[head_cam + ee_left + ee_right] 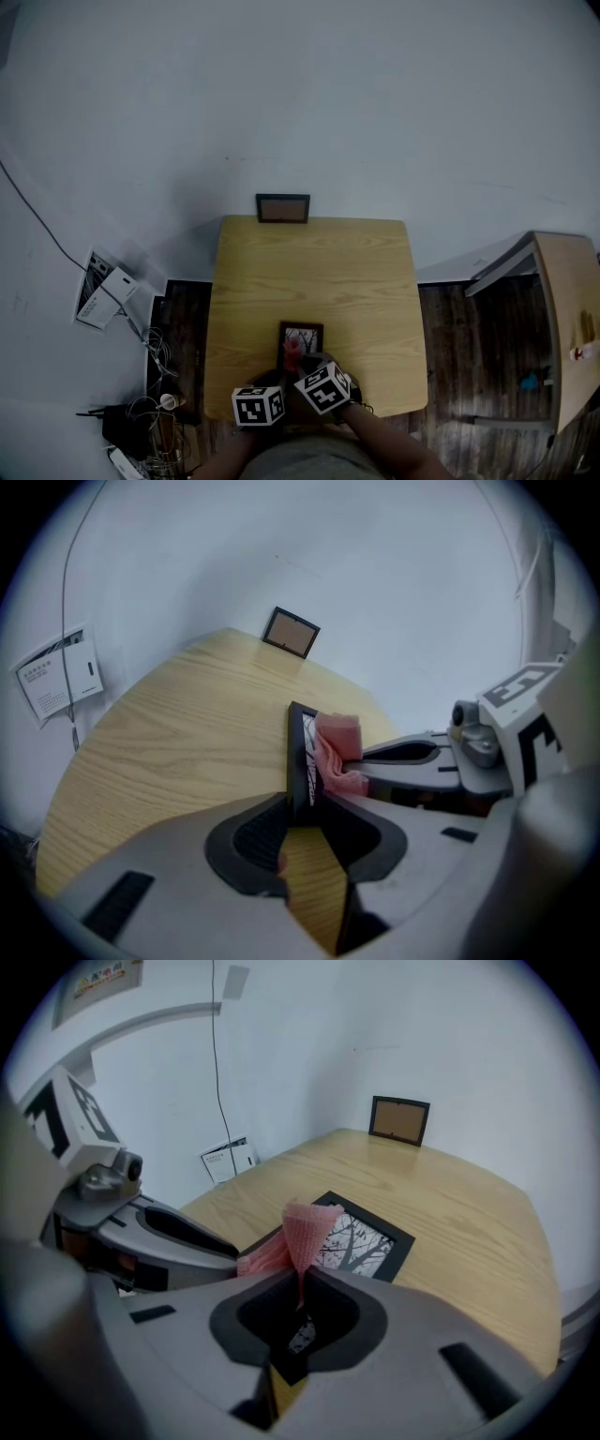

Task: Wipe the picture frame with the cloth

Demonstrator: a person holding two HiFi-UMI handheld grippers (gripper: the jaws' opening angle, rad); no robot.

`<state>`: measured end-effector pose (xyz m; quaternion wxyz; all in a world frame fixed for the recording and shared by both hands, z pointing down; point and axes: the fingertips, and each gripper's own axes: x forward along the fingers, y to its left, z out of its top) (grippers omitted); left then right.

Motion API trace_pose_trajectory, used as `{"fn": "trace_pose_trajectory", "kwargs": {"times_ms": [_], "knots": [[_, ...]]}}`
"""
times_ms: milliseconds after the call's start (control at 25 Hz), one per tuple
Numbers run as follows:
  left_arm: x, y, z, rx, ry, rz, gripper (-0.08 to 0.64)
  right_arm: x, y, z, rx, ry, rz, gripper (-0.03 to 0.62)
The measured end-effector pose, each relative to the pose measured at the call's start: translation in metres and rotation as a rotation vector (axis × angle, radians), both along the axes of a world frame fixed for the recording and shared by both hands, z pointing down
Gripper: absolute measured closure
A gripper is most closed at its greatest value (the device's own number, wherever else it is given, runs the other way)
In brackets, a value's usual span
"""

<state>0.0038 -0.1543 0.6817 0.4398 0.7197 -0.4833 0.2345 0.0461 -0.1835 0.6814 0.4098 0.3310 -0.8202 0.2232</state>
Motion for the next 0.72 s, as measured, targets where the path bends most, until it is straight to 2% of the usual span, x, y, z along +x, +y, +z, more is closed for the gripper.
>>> {"fn": "trace_pose_trajectory", "kwargs": {"times_ms": [240,480,600,720], "knots": [[-0.001,0.002,0.001,0.005,-0.004,-0.003,0.456,0.022,0.001,-0.001,0.007,0.032,0.036,0.577],[-0.001,-0.001,0.0,0.017,-0.019,0.003,0.456,0.024,-0.003,-0.001,0.038,0.063,0.037,0.577],[0.0,0.004,-0.001,0.034,-0.004,-0.005,0.456,0.028,0.003,-0.003,0.038,0.036,0.07,0.577],[-0.004,0.006,-0.002,0.059,0.01,-0.011,0.453,0.03,0.003,-0.015,0.068,-0.041,0.131,0.577]]}}
